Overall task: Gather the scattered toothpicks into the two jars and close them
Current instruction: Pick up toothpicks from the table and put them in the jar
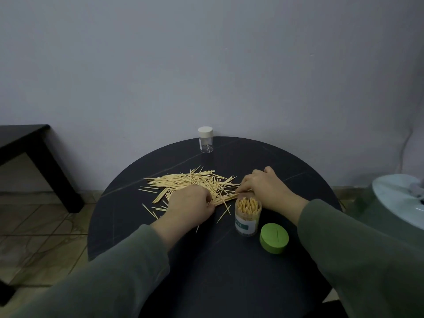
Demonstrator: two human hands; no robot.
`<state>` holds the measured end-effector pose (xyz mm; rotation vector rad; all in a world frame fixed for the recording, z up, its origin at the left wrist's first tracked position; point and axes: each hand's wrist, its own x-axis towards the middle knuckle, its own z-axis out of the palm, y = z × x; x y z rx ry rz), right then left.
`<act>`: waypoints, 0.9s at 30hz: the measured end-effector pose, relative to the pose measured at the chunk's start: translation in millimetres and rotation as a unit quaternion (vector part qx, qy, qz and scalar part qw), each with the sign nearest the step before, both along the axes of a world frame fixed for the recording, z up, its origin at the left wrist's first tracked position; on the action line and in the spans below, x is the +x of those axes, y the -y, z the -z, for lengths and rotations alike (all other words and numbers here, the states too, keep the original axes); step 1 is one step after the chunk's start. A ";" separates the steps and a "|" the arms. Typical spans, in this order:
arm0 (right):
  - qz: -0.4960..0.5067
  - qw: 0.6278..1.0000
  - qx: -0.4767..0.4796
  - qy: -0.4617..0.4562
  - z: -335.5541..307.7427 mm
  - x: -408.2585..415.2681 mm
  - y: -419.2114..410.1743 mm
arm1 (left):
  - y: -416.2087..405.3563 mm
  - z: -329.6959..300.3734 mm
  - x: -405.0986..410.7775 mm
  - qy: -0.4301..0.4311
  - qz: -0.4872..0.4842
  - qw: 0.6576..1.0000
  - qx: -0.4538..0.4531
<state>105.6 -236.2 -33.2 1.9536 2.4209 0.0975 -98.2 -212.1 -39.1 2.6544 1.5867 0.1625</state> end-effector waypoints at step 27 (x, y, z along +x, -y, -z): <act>0.038 0.992 0.077 -0.096 2.3 18.3 19.7 | -3.5 2.9 4.3 0.070 -0.026 0.997 0.015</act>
